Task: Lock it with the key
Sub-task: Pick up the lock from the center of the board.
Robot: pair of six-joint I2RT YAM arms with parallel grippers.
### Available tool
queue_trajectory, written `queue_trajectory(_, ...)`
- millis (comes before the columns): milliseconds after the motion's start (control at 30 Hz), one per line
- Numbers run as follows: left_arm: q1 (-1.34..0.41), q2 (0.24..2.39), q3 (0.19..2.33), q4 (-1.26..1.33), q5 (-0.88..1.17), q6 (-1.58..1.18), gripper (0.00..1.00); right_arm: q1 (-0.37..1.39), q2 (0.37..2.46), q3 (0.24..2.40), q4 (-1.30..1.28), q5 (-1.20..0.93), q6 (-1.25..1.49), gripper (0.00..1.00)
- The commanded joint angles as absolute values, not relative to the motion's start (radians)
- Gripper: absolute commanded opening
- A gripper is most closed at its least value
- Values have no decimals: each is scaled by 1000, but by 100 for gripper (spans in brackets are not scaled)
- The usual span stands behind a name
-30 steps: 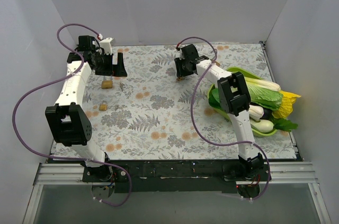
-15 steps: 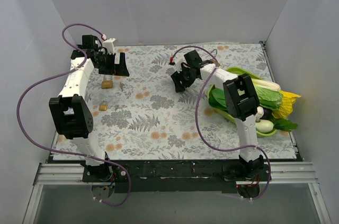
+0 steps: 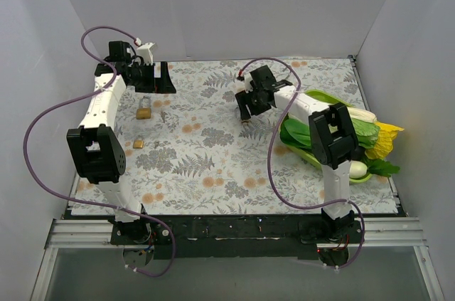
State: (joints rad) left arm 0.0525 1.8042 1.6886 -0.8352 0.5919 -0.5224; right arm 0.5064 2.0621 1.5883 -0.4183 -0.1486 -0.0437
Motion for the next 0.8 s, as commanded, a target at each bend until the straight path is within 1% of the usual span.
queue_trajectory(0,55,1798,1741,-802,603,-575,98,525,2105,1657,-494,-6,138,71)
queue_trajectory(133,54,1801,1738,-790,607,-591,98,552,2115,1667,-477,75,182,67)
queue_trajectory(300,55,1796,1720,-790,589,-578,98,574,2151,1701,-469,112,192,66)
queue_trajectory(600,60,1796,1720,-799,577,-563,98,592,2212,1717,-469,184,187,56)
queue_trajectory(633,61,1798,1724,-801,575,-561,98,594,2218,1715,-469,187,186,53)
queue_trajectory(700,61,1802,1732,-804,574,-558,98,598,2221,1709,-471,195,183,50)
queue_trajectory(767,61,1807,1741,-802,568,-558,98,601,2221,1700,-476,201,180,43)
